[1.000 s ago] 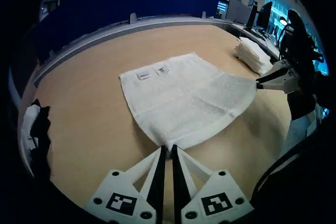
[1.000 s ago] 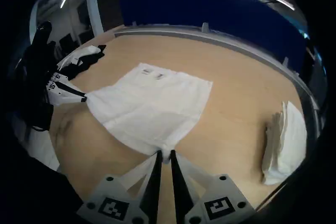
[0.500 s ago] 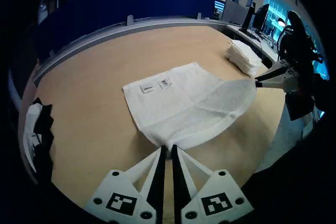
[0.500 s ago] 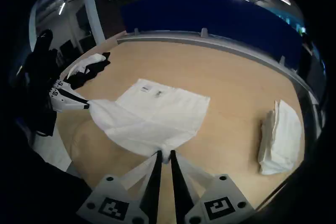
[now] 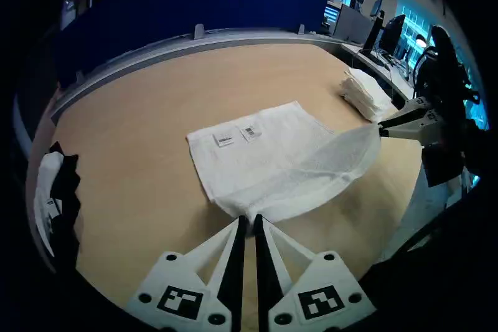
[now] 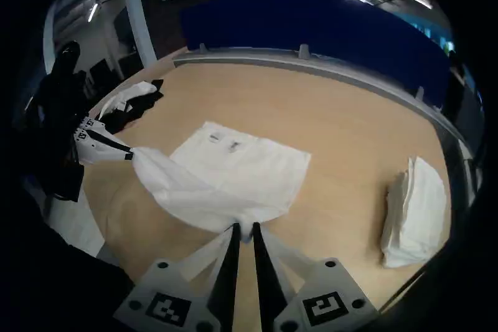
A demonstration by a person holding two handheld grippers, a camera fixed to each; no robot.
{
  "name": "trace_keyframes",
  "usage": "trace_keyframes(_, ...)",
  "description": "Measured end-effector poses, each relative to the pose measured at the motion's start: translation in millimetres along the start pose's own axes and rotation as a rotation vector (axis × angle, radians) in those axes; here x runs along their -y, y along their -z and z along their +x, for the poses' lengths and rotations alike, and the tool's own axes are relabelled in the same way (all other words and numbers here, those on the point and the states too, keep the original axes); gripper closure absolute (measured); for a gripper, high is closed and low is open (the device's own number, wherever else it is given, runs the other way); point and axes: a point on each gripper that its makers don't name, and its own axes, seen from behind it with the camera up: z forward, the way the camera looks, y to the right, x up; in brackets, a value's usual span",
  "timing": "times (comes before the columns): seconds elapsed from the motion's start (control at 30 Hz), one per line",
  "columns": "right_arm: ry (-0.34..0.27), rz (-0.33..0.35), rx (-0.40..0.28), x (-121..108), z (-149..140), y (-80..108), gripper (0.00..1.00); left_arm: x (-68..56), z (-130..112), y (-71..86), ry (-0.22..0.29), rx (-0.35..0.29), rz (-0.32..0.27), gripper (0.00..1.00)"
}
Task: Fold towel
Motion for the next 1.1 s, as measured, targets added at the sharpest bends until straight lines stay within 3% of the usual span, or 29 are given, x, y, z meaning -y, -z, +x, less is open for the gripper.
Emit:
trace_keyframes(0.27, 0.012, -0.013, -0.022, -22.6, 28.2, -25.7, 0.85, 20.1, 28.3, -22.2, -0.003, -0.003, 0.012, 0.89)
trace_keyframes(0.67, -0.010, -0.039, -0.015, -63.3, 52.6, -85.0, 0.85, 59.2, 60.7, -77.0, -0.015, 0.030, 0.044, 0.89)
trace_keyframes(0.87, -0.021, -0.043, 0.000, -68.5, 49.2, -94.2, 0.85, 63.5, 55.0, -94.6, -0.032, 0.059, 0.044, 0.89)
trace_keyframes(1.1, -0.017, -0.044, 0.016, -71.7, 45.5, -100.1, 0.85, 65.0, 50.0, -103.2, -0.061, 0.081, 0.042, 0.89)
